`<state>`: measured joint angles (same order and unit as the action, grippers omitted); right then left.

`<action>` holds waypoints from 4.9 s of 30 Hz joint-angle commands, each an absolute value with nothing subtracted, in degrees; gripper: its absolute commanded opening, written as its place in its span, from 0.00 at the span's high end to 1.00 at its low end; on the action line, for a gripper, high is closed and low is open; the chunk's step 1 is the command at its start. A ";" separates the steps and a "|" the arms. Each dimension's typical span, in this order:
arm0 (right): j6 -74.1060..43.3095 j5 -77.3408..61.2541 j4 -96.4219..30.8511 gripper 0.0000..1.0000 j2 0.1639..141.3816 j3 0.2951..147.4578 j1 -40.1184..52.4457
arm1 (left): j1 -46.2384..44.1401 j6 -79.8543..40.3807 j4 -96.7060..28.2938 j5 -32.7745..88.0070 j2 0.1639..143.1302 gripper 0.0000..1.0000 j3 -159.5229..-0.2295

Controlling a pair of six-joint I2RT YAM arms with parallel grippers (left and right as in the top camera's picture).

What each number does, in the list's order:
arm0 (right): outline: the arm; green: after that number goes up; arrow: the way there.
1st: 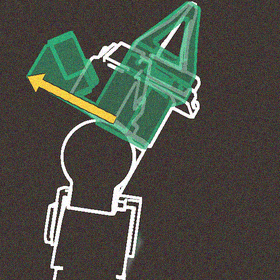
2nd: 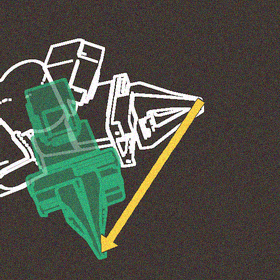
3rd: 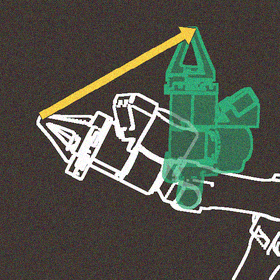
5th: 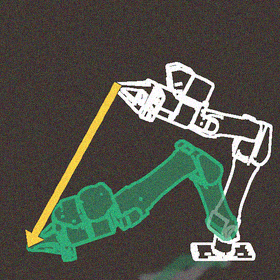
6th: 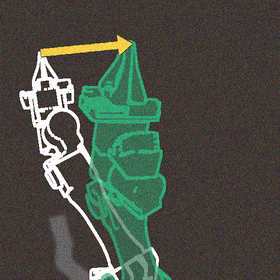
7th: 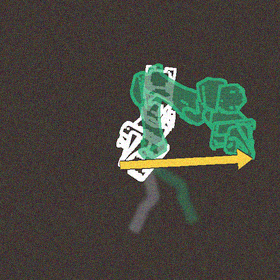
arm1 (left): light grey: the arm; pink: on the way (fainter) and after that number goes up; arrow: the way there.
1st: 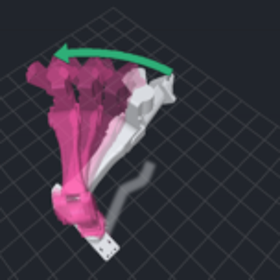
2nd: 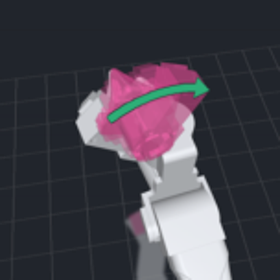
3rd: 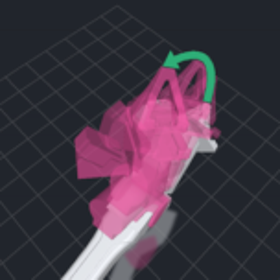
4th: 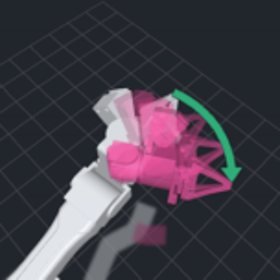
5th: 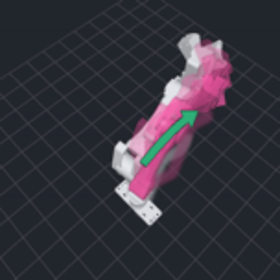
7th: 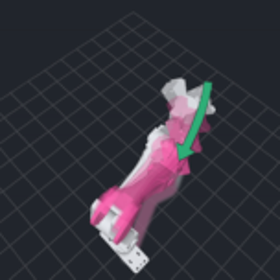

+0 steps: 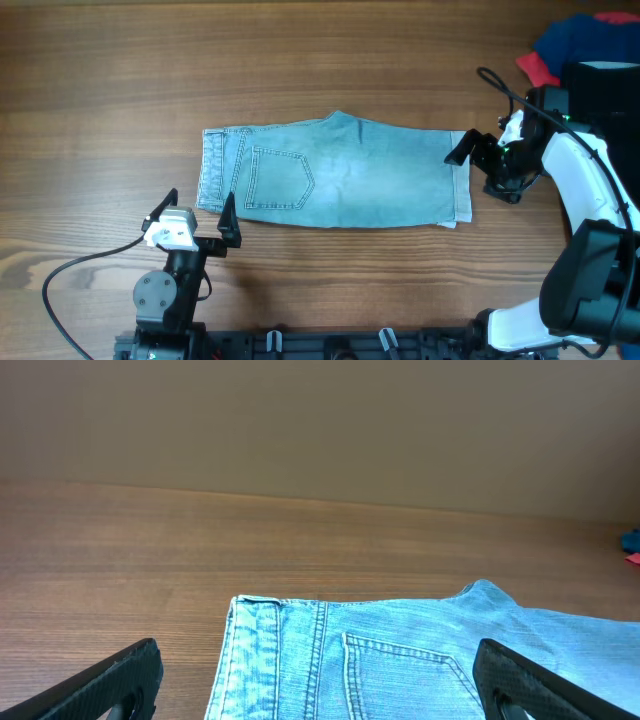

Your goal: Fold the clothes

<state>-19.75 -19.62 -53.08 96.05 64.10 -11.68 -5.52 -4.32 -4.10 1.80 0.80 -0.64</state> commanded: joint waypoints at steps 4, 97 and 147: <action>-22.96 -22.98 -52.75 0.05 89.78 63.83 -11.22 | -5.78 -5.19 -2.98 7.73 0.38 0.00 -0.32; -39.62 -22.74 -52.95 0.00 73.38 63.83 -11.22 | 22.04 -6.33 -60.93 18.46 100.88 0.96 -81.25; -39.64 -22.74 -52.95 0.00 73.38 63.83 -11.22 | -18.70 -22.74 -79.68 -12.84 95.13 0.96 -103.18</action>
